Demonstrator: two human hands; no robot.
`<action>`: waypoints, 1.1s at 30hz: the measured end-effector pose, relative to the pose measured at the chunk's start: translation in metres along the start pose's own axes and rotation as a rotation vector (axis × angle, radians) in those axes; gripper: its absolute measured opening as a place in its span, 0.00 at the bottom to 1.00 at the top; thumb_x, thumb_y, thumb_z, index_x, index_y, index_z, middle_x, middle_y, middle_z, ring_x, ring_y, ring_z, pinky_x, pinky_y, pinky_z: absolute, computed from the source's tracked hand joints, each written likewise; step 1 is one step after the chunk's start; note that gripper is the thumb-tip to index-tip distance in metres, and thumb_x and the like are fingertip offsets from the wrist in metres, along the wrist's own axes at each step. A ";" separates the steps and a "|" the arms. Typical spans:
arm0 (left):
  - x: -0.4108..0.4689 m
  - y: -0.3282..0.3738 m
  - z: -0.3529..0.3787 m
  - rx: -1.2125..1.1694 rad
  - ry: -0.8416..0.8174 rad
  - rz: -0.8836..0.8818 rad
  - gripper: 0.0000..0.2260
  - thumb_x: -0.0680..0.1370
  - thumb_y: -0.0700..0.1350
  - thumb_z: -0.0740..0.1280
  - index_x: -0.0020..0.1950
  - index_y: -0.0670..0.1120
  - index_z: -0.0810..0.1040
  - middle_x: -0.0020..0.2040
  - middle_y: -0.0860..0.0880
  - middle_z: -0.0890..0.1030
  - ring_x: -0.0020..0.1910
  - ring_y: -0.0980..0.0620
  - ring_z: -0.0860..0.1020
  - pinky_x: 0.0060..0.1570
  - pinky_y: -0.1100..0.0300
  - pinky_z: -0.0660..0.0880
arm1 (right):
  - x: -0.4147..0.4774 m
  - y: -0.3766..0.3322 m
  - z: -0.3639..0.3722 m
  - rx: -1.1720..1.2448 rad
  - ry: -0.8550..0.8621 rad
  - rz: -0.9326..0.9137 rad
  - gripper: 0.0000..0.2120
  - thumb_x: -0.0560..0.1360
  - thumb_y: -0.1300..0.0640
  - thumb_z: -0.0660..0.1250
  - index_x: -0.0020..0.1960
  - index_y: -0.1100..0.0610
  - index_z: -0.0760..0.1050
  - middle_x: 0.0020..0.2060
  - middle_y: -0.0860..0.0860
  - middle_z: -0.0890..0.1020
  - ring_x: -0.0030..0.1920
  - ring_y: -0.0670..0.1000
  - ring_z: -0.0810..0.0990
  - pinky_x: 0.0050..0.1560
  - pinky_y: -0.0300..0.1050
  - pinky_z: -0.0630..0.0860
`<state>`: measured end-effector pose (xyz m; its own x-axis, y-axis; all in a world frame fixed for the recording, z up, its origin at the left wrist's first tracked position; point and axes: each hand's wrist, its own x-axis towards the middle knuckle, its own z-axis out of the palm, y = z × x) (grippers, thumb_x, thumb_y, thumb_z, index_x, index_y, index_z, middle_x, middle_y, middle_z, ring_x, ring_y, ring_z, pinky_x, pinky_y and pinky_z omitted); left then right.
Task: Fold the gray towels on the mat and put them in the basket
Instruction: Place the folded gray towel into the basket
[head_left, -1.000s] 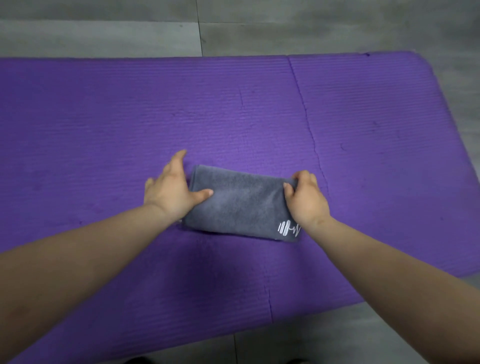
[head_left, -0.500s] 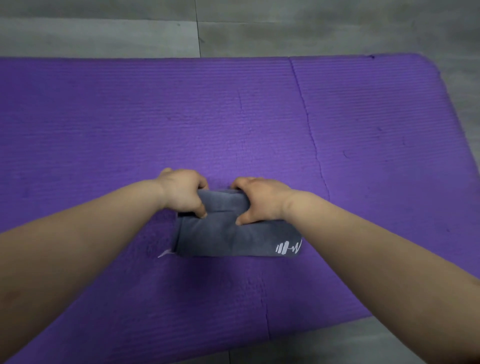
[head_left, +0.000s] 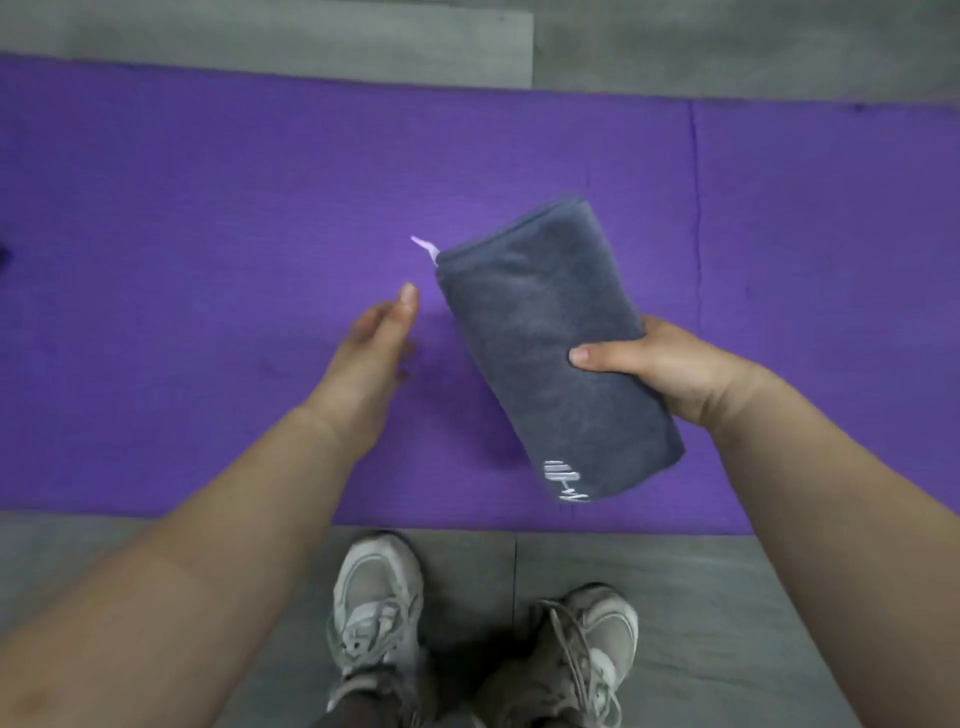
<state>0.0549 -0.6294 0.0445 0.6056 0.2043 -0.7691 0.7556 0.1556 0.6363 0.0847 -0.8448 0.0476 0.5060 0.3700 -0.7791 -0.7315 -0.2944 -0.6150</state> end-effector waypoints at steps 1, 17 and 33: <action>-0.022 0.016 -0.006 -0.066 -0.075 -0.050 0.15 0.78 0.57 0.52 0.59 0.53 0.69 0.51 0.54 0.75 0.54 0.52 0.73 0.57 0.57 0.67 | -0.017 -0.019 0.012 0.039 -0.024 -0.021 0.12 0.59 0.56 0.68 0.43 0.54 0.77 0.31 0.43 0.85 0.33 0.41 0.83 0.36 0.34 0.79; -0.343 0.222 -0.144 -0.507 0.093 0.126 0.16 0.77 0.47 0.60 0.62 0.41 0.74 0.57 0.42 0.80 0.57 0.45 0.78 0.55 0.56 0.74 | -0.262 -0.281 0.211 -0.009 -0.408 -0.135 0.43 0.42 0.37 0.79 0.53 0.52 0.73 0.42 0.44 0.85 0.44 0.41 0.83 0.41 0.32 0.78; -0.457 0.237 -0.496 -1.012 0.433 0.319 0.18 0.77 0.51 0.61 0.60 0.42 0.75 0.51 0.44 0.83 0.45 0.52 0.82 0.46 0.61 0.79 | -0.274 -0.404 0.601 -0.588 -0.585 -0.326 0.14 0.76 0.65 0.62 0.54 0.48 0.71 0.46 0.43 0.79 0.45 0.41 0.78 0.45 0.30 0.76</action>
<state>-0.1659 -0.2068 0.5765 0.4485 0.6591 -0.6037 -0.0833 0.7034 0.7059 -0.0329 -0.2978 0.5821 0.2164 0.8576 -0.4666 -0.1578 -0.4409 -0.8836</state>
